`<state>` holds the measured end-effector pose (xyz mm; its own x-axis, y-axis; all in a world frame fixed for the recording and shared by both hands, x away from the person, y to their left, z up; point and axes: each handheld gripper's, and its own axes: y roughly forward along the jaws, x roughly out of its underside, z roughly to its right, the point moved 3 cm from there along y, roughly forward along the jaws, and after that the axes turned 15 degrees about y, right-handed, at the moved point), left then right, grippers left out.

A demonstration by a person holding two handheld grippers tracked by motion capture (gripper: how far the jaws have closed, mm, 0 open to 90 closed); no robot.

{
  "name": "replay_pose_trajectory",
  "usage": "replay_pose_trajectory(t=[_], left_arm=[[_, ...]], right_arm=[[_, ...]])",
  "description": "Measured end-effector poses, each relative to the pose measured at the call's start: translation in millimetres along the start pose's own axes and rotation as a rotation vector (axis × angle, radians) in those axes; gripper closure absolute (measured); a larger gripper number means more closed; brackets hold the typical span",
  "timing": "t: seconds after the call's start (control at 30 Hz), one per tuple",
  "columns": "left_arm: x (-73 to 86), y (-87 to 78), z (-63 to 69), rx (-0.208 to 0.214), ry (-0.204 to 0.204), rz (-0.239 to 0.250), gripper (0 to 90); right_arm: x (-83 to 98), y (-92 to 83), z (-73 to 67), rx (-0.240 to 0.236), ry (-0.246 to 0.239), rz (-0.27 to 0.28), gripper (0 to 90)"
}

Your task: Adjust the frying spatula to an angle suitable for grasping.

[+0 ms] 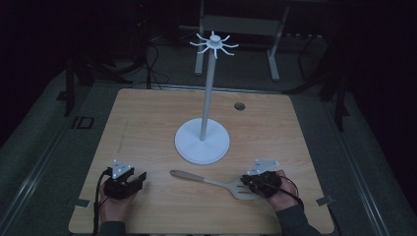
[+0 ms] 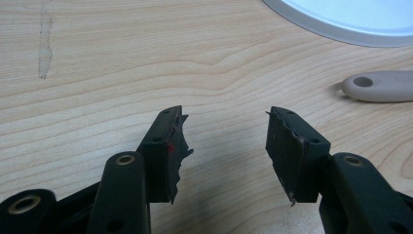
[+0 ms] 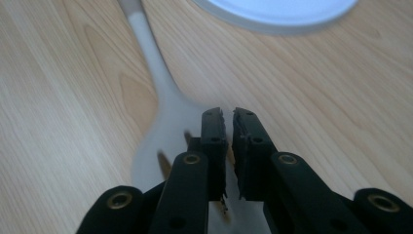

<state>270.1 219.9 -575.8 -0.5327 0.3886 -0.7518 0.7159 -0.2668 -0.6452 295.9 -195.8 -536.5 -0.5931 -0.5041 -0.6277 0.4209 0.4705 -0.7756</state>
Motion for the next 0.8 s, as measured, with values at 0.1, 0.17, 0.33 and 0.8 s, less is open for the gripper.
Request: replay_pose_trajectory(t=[0.1, 0.17, 0.33, 0.8], left_arm=[[-0.2, -0.2, 0.0, 0.001, 0.001, 0.001, 48.3], [-0.2, -0.4, -0.1, 0.002, 0.002, 0.001, 48.3], [-0.2, -0.7, -0.4, 0.001, 0.000, 0.003, 48.3], [-0.2, -0.2, -0.3, 0.003, 0.000, 0.001, 48.2]], right_arm=[[-7.5, 5.4, -6.7, -0.011, -0.017, 0.001, 82.1], [-13.9, 9.8, -12.1, -0.019, -0.030, 0.001, 81.8], [-24.4, 16.7, -19.4, -0.029, -0.057, -0.006, 81.0], [-47.3, 43.8, -38.2, -0.059, -0.125, -0.069, 77.6]])
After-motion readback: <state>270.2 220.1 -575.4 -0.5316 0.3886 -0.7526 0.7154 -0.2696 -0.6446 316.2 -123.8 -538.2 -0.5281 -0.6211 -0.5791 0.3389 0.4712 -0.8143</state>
